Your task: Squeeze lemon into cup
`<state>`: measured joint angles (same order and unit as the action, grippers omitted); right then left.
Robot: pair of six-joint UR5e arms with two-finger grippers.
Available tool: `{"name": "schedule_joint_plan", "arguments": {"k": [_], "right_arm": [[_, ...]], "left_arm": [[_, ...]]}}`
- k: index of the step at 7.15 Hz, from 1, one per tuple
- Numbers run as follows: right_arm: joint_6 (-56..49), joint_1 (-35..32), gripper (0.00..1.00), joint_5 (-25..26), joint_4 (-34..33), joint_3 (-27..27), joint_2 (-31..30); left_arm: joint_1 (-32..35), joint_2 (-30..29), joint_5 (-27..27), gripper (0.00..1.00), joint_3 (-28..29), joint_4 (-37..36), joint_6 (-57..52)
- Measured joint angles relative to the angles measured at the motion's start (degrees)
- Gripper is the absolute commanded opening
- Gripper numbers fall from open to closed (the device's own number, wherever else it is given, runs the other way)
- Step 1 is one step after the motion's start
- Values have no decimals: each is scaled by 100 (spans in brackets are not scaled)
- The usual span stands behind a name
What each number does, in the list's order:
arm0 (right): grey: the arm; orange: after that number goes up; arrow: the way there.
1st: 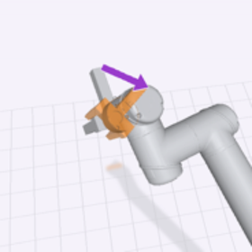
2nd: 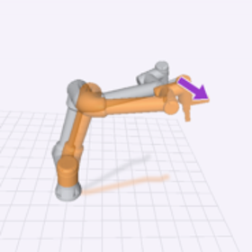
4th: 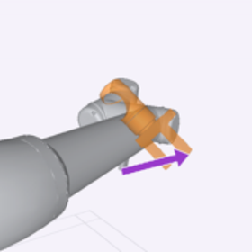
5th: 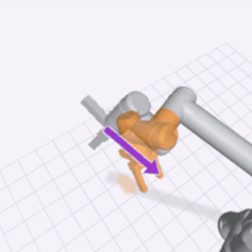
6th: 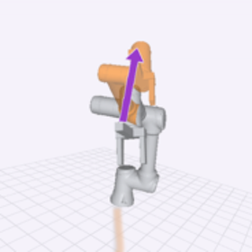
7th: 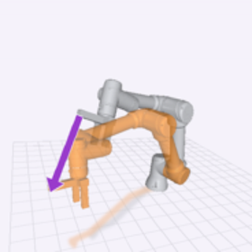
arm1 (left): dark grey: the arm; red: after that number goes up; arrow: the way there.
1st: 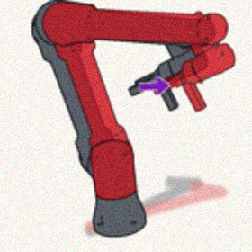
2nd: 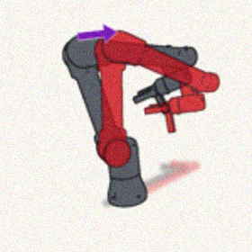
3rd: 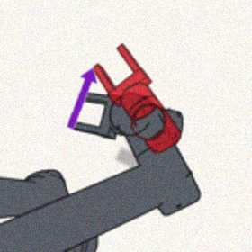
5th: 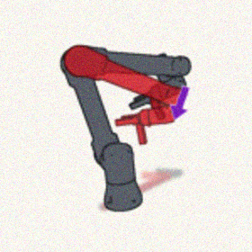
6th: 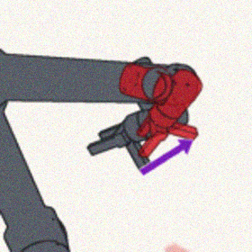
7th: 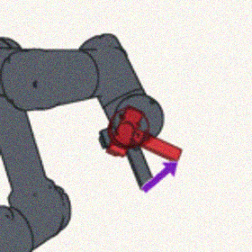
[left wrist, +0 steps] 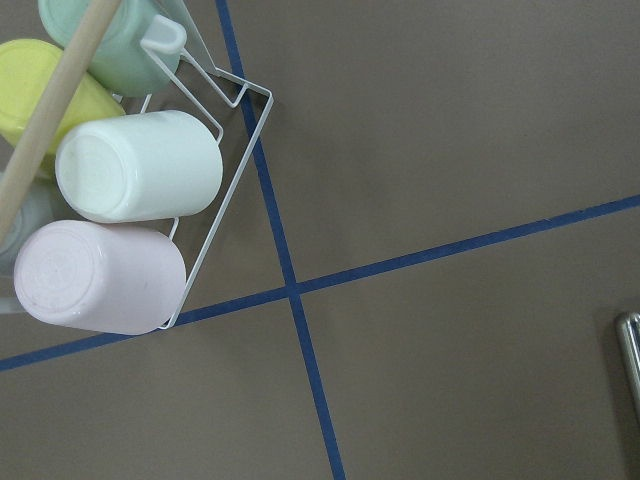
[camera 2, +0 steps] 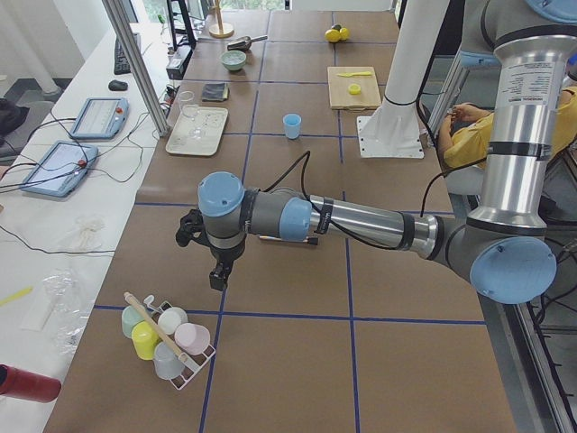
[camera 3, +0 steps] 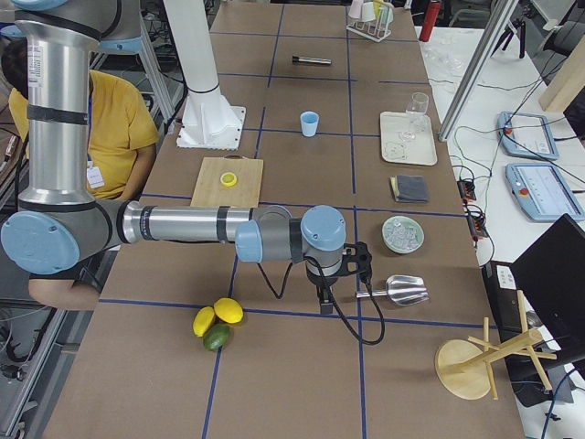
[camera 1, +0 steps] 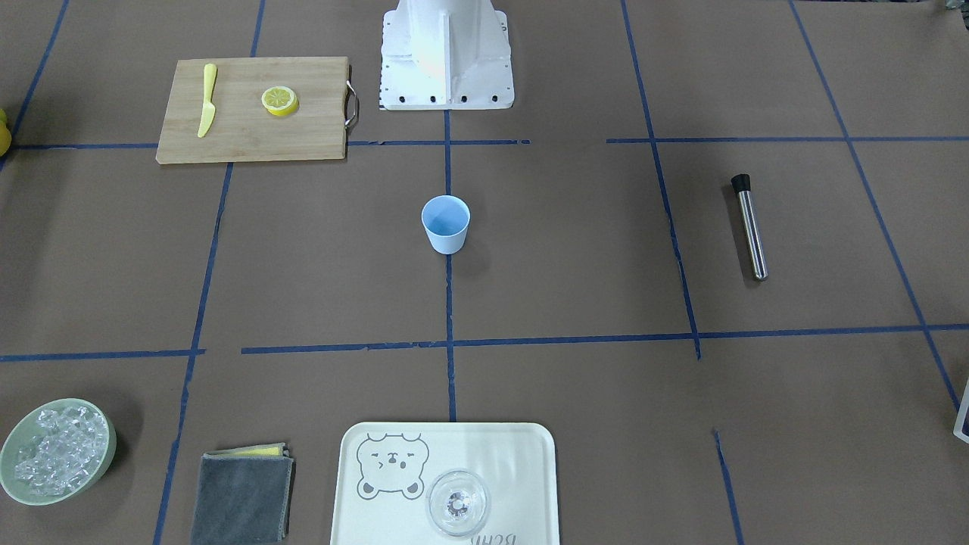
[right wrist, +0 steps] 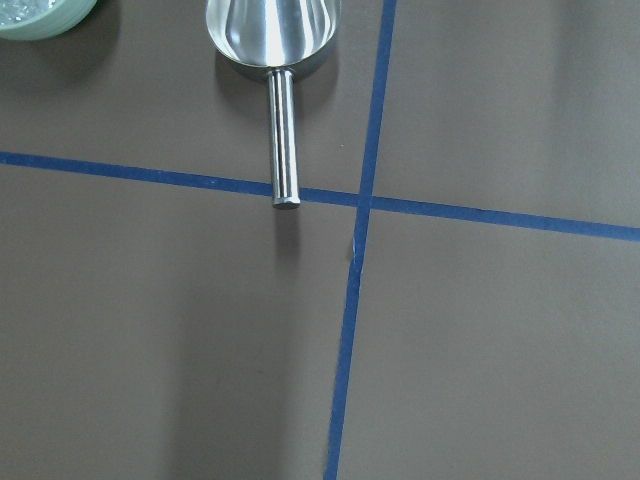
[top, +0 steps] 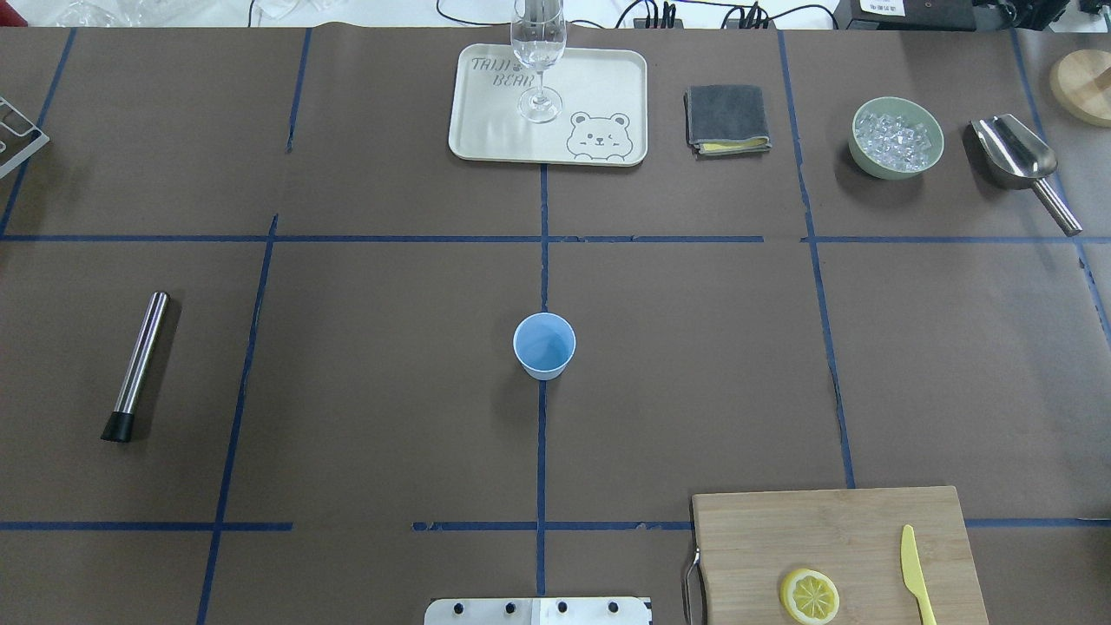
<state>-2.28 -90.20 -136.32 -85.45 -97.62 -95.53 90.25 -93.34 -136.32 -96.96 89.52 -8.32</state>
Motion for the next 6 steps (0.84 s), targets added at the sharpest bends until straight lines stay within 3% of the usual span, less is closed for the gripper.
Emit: {"name": "schedule_joint_plan", "arguments": {"k": [2,4,6], "right_arm": [[4,274,100,-76,-2,-372,-138],[185,849,100,-132,33,-1097,-556],[1495,1691,100,-102,440,-1739,-783]], "left_arm": [[-7,-5,0,100,-59,29,18],[-24,-13,0,100,-91,40,20],[-38,-15,-1,100,-129,45,29]]}}
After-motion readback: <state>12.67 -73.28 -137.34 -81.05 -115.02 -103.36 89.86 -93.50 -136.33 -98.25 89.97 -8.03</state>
